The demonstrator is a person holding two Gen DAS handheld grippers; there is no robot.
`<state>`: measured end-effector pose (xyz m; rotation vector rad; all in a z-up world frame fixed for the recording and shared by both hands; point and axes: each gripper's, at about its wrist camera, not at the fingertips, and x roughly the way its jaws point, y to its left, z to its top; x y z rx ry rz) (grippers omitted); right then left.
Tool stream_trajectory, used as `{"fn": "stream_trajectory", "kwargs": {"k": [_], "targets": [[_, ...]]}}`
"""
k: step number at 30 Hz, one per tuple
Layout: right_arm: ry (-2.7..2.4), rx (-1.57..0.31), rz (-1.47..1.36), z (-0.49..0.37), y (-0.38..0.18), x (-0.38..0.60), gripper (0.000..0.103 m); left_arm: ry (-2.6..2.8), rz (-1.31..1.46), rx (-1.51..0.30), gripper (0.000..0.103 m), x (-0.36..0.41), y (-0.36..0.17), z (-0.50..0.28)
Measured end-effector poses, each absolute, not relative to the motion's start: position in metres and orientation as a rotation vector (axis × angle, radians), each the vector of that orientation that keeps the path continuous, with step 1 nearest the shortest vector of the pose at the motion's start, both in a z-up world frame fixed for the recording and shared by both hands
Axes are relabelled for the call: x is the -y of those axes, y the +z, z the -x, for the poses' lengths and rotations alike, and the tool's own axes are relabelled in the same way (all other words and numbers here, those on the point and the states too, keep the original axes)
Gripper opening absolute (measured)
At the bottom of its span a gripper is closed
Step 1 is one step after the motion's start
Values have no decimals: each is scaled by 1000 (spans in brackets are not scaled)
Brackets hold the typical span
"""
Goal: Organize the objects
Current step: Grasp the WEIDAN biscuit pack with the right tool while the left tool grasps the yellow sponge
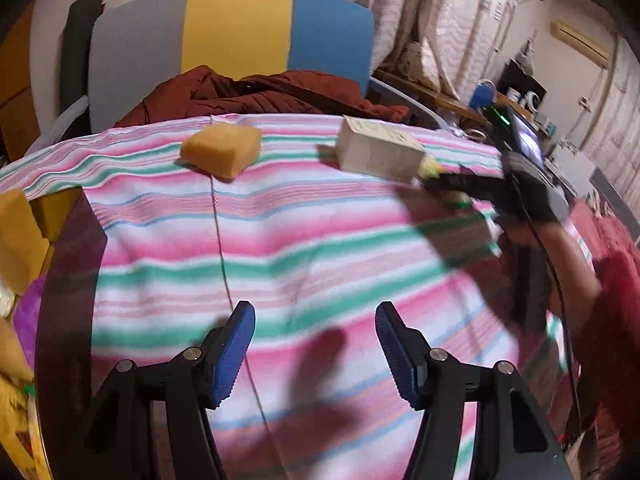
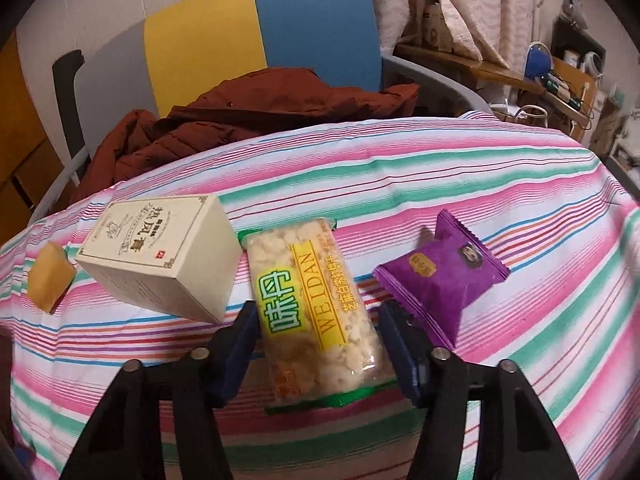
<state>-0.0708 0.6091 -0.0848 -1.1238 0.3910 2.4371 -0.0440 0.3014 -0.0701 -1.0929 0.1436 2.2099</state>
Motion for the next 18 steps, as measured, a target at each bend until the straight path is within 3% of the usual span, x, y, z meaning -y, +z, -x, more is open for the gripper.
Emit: {"fn": "stream_trajectory", "kwargs": {"k": [5, 12, 18], "targets": [[2433, -382, 1108, 62, -86, -604, 52, 2277, 1101, -172, 79, -313, -64, 80], [2437, -358, 1086, 60, -87, -600, 52, 2359, 1117, -218, 79, -336, -52, 149], [2445, -365, 1069, 58, -88, -601, 52, 2398, 1057, -417, 83, -357, -55, 186]]}}
